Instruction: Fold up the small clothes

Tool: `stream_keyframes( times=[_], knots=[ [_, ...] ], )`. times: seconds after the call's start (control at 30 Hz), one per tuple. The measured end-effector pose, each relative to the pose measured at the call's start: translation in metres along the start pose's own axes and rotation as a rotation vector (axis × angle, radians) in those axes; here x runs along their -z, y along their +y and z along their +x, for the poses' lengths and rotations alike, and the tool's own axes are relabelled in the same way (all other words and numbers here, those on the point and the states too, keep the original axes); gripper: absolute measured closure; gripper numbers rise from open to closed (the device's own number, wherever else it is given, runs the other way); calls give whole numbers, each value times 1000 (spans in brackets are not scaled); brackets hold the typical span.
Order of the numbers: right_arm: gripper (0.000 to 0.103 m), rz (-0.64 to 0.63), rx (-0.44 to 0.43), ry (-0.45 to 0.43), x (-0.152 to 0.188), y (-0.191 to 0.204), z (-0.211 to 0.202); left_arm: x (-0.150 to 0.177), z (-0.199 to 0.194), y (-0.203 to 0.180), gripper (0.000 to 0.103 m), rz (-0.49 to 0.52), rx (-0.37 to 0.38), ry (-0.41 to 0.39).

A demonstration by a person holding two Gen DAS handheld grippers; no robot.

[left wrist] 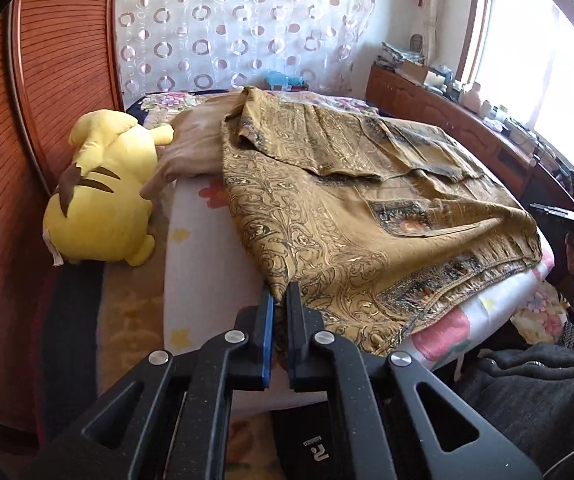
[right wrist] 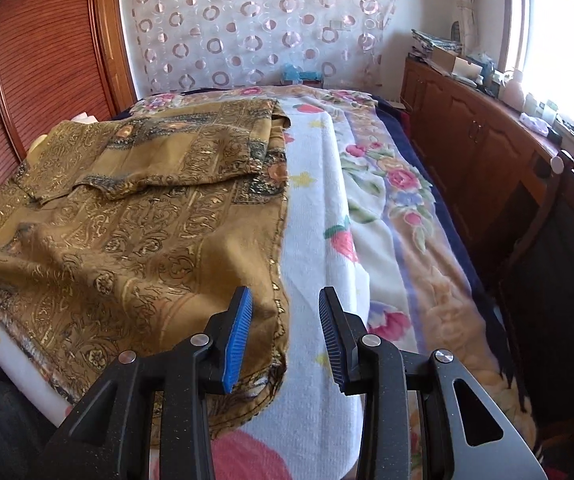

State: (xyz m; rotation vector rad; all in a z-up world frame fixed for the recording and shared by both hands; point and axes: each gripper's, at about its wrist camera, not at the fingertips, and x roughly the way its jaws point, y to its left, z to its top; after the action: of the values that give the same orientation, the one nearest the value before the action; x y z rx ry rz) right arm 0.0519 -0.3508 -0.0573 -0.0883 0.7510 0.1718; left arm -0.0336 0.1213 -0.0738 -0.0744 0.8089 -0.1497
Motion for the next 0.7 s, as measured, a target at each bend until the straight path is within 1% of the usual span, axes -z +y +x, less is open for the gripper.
stream_keyframes(
  times=[0.07,0.13,0.2,0.23,0.27,0.3,0.33,0.37,0.4,0.47,0.53,0.7],
  knots=[
    [67,-6,-6,-9,-2,3,-1,-1,3,-1,92,3,-21,-2],
    [67,-20,-10,-15,-4,7,-2,-5,6,-3,79,0,-14,-16],
    [67,-37,-6,-18,-4,11,-4,-7,7,-7,72,2,-7,-33],
    [67,-45,-5,-19,-3,13,-6,-6,7,-7,63,4,-2,-39],
    [67,-49,-2,-22,-1,13,-8,-8,8,-9,61,5,5,-49],
    [67,-50,0,-24,1,13,-10,-10,8,-11,56,4,12,-55],
    [67,-48,1,-26,3,13,-12,-12,9,-12,41,1,21,-62],
    [67,-41,0,-28,7,13,-14,-13,9,-14,36,1,21,-71],
    [67,-33,-2,-28,10,12,-16,-15,9,-15,28,4,15,-85],
    [67,-19,-3,-30,17,12,-21,-18,8,-18,26,1,8,-113],
    [67,-10,-1,-20,26,12,-23,-21,9,-21,26,-9,23,-123],
    [67,7,11,19,43,9,-21,-22,16,-28,26,-3,28,-122]
  ],
)
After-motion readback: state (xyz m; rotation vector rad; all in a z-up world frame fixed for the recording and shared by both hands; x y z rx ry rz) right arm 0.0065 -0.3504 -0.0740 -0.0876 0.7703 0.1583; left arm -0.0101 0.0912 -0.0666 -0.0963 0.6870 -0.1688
